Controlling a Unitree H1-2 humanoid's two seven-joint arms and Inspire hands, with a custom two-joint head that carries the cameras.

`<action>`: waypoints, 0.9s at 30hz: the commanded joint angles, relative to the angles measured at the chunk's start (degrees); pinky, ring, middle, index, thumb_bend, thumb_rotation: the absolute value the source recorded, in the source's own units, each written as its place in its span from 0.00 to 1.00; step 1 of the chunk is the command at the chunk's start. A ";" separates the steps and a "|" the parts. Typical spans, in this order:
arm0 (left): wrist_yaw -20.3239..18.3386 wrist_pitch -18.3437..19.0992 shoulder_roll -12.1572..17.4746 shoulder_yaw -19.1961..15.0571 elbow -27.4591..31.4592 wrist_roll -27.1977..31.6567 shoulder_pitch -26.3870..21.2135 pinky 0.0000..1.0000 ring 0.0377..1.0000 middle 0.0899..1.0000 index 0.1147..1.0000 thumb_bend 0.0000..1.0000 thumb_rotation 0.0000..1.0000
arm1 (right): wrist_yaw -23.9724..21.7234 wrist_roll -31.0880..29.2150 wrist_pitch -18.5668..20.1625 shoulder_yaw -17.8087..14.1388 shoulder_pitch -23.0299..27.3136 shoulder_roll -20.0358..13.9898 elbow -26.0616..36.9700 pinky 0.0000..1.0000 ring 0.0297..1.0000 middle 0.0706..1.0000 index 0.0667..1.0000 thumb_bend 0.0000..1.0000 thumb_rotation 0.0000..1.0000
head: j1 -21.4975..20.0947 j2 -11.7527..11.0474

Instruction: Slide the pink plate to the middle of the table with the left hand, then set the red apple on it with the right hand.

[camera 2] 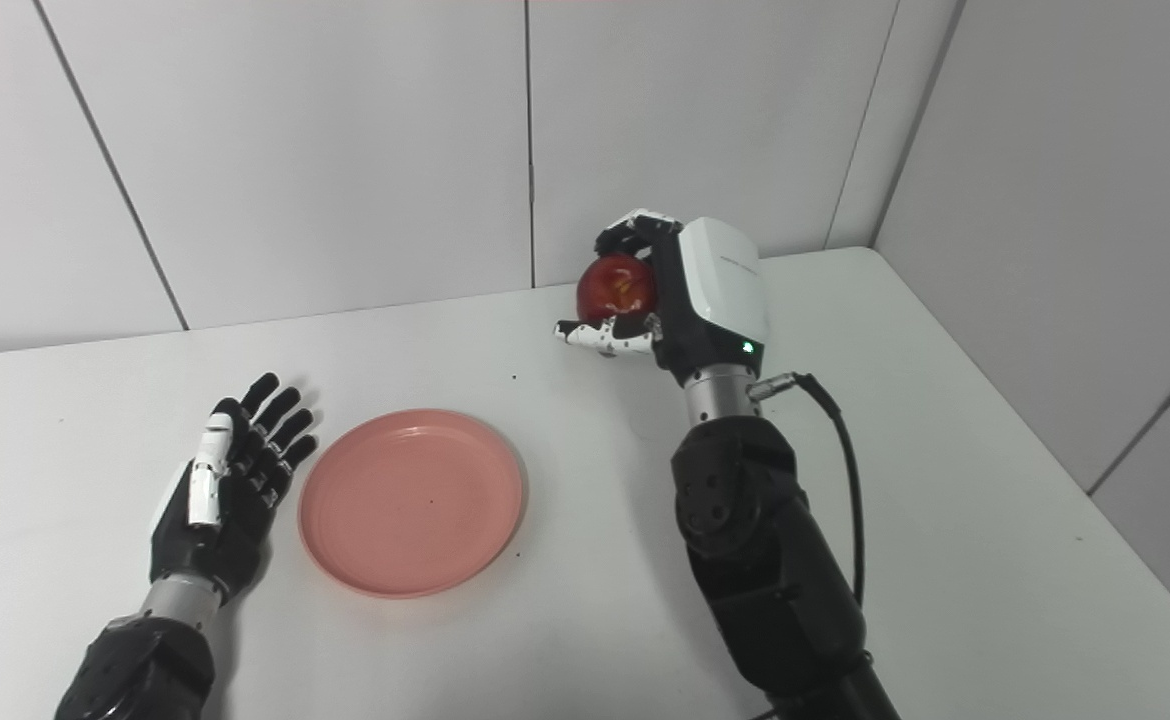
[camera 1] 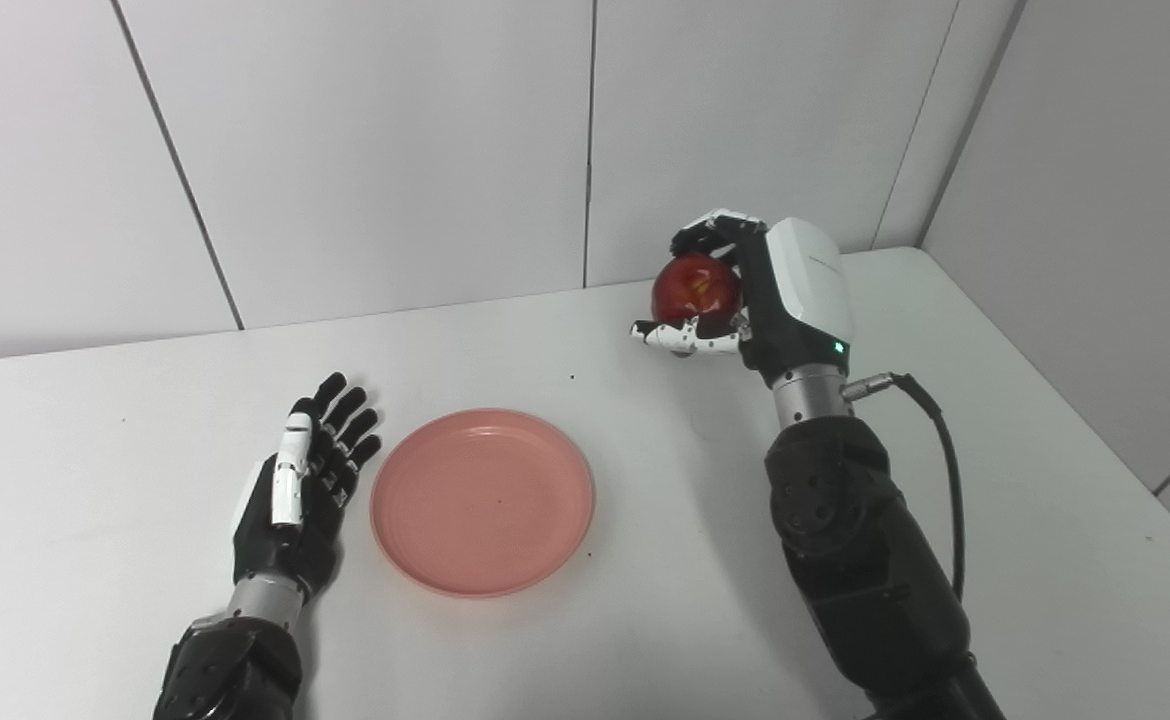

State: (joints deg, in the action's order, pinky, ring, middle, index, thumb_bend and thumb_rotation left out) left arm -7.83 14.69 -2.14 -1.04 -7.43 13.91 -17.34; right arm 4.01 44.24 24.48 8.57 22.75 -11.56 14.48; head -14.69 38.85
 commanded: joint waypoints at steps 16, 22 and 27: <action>3.41 0.44 -4.19 1.30 -0.01 -2.75 1.51 0.90 0.90 0.90 0.88 0.37 1.00 | 0.86 -0.02 -6.53 8.41 5.13 6.79 -5.98 0.24 0.30 0.38 0.49 0.53 0.00 | 12.68 -0.58; 3.87 -0.91 -4.51 1.66 -0.44 -3.75 1.26 0.91 0.91 0.91 0.88 0.37 1.00 | 1.76 -0.95 -8.55 9.29 4.55 8.30 -7.65 0.24 0.30 0.38 0.49 0.53 0.00 | 15.10 -0.73; 4.47 -1.21 -4.84 1.63 -0.43 -4.15 1.17 0.92 0.92 0.92 0.89 0.39 1.00 | 2.71 -2.35 -10.44 9.31 3.98 9.39 -9.36 0.26 0.32 0.38 0.49 0.53 0.00 | 16.61 -0.52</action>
State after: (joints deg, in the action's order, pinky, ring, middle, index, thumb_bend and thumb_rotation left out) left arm -4.03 12.88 -6.52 0.42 -7.15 10.44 -16.58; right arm 4.85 41.97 17.45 17.97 24.83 -2.87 4.22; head 1.14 38.23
